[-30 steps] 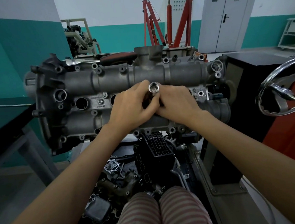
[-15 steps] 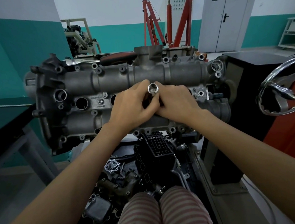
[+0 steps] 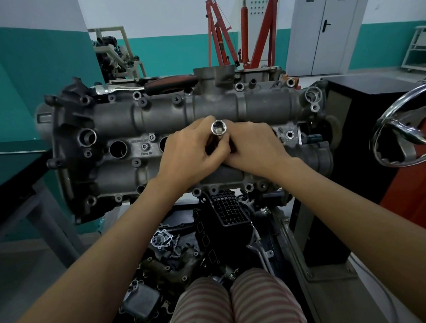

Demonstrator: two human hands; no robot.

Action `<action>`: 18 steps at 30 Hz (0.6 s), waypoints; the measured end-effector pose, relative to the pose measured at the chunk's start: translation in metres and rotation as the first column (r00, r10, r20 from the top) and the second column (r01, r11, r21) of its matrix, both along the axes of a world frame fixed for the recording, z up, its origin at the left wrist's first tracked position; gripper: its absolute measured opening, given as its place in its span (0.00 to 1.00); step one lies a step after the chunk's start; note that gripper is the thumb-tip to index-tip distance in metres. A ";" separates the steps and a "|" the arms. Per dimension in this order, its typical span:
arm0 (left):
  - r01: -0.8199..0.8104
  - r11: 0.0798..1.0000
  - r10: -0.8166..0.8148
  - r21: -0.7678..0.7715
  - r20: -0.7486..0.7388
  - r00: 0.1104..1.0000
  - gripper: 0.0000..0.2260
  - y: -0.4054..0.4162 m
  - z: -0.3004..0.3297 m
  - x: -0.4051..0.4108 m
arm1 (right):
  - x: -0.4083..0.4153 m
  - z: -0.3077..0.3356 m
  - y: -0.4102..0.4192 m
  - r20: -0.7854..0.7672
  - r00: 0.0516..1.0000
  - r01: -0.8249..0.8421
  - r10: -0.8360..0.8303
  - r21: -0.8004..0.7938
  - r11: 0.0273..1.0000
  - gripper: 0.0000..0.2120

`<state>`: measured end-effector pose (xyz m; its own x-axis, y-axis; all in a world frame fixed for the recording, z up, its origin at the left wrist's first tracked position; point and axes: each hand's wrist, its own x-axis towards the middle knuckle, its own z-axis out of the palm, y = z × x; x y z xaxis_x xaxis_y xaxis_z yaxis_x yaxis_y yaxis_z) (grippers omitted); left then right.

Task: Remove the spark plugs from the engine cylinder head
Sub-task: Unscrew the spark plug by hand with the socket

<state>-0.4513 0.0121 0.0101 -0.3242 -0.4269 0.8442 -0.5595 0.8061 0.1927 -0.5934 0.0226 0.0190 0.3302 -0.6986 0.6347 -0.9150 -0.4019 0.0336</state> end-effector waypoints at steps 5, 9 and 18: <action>-0.066 0.998 0.065 -0.006 -0.009 0.998 0.18 -0.001 0.000 0.002 | 0.000 -0.001 0.001 0.031 0.999 0.019 -0.019 0.012 1.000 0.21; -0.046 0.999 0.046 0.013 0.000 0.999 0.19 -0.001 0.000 0.001 | -0.001 -0.001 0.000 0.008 1.000 0.025 -0.025 0.012 1.000 0.16; -0.063 0.998 0.063 -0.023 -0.003 0.998 0.16 -0.001 0.000 0.002 | 0.001 -0.002 0.000 -0.009 0.999 0.040 -0.040 -0.022 0.999 0.24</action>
